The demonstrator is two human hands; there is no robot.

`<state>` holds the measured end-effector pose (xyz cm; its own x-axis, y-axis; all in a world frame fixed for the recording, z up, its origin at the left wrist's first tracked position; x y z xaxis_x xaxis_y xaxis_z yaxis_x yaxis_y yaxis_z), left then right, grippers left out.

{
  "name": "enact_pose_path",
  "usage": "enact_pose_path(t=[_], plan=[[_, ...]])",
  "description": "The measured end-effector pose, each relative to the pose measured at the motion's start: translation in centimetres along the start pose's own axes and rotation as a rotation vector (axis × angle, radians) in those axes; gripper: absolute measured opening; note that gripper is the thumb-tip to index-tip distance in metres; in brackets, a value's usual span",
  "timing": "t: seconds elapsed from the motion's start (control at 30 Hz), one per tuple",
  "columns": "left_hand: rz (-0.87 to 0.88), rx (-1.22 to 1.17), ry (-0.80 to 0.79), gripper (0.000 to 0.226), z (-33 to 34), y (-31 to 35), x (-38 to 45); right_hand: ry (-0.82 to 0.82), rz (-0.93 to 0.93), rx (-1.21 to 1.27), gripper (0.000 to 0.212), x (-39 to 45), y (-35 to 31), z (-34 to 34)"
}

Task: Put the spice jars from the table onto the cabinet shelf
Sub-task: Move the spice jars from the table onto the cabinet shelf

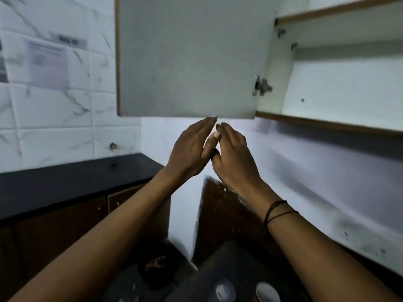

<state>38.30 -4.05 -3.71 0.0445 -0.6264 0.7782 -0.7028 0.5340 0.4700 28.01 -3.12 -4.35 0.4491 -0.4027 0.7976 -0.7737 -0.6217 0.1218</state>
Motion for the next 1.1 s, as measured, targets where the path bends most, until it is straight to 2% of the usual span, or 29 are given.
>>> enact_pose_path(t=[0.17, 0.27, 0.47, 0.57, 0.67, 0.83, 1.0, 1.1], plan=[[-0.068, -0.053, -0.385, 0.053, 11.0, -3.3, -7.8, -0.169, 0.199, 0.087, 0.052, -11.5, 2.2, 6.6], [-0.107, -0.093, -0.552, 0.047, 16.7, -5.6, -14.5, -0.281, 0.361, 0.134, 0.057, -19.7, 2.7, 10.8], [-0.255, -0.07, -0.936, 0.05, 26.0, -10.7, -27.9, -0.601, 0.631, 0.207, 0.059, -34.6, 2.2, 18.4], [-0.291, 0.045, -0.936, 0.049, 29.0, -13.4, -31.2, -0.739, 0.696, 0.223, 0.063, -39.0, 2.2, 21.0], [-0.359, 0.134, -0.912, 0.043, 31.8, -15.9, -32.8, -0.774, 0.78, 0.284, 0.067, -41.3, 2.4, 22.9], [-0.65, 0.011, -1.021, 0.045, 34.9, -19.4, -35.9, -0.848, 0.891, 0.355, 0.076, -44.3, 2.3, 25.5], [-0.766, -0.092, -0.95, 0.026, 35.7, -20.5, -36.5, -0.766, 0.949, 0.452, 0.08, -45.6, 2.1, 27.0], [-0.796, -0.086, -0.913, 0.015, 35.6, -20.4, -36.4, -0.658, 0.942, 0.416, 0.081, -45.1, 2.6, 26.8]])
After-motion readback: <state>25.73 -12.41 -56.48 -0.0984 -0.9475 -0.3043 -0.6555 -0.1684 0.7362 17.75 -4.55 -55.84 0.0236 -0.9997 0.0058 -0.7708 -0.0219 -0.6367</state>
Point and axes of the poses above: each hand's wrist, its own x-axis towards the middle knuckle, its own z-axis out of the palm, y = z × x, the point moved 8 cm from there along x, towards the middle knuckle, and after that the axes turned 15 degrees about -z, right-handed, at the moved point
